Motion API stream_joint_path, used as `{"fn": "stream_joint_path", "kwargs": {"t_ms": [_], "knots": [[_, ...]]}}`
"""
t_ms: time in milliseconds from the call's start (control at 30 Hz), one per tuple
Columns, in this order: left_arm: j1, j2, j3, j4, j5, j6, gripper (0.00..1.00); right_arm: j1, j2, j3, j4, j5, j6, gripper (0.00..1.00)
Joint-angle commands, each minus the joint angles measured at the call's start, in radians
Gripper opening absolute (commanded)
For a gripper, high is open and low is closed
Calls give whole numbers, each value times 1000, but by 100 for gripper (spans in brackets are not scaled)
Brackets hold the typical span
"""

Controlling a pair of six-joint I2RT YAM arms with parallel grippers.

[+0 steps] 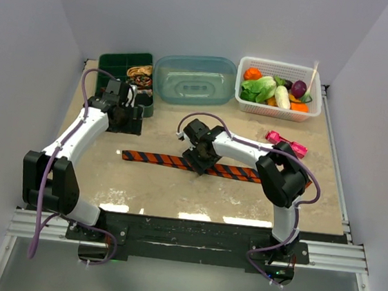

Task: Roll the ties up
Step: Roll the tie at the center of the board.

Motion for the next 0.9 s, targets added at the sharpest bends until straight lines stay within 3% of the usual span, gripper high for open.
{"fn": "stream_joint_path", "kwargs": {"t_ms": [0, 133, 200, 233, 300, 400, 467, 700, 867], "knots": [[-1, -10, -1, 28, 11, 8, 86, -4, 14, -36, 10, 42, -14, 57], [-1, -8, 0, 30, 12, 8, 85, -2, 18, -36, 7, 42, -9, 43], [-1, -7, 0, 28, 11, 8, 86, -2, 17, -33, 5, 47, -5, 42], [-1, -7, 0, 30, 12, 8, 86, -2, 17, -33, 4, 45, -5, 32], [-1, -5, 0, 31, 11, 8, 86, -2, 15, -25, -4, 53, -3, 31], [-1, -7, -1, 35, 11, 6, 86, -1, 8, -11, -19, 61, 5, 33], [1, -7, -7, 41, 9, 2, 86, -2, -6, 6, -27, 58, 9, 45], [50, -13, -64, 93, 61, -21, 87, -1, -86, 78, -53, -5, 18, 62], [142, -23, -160, 152, 227, -40, 87, -1, -97, 148, -10, -143, 66, 67]]}}
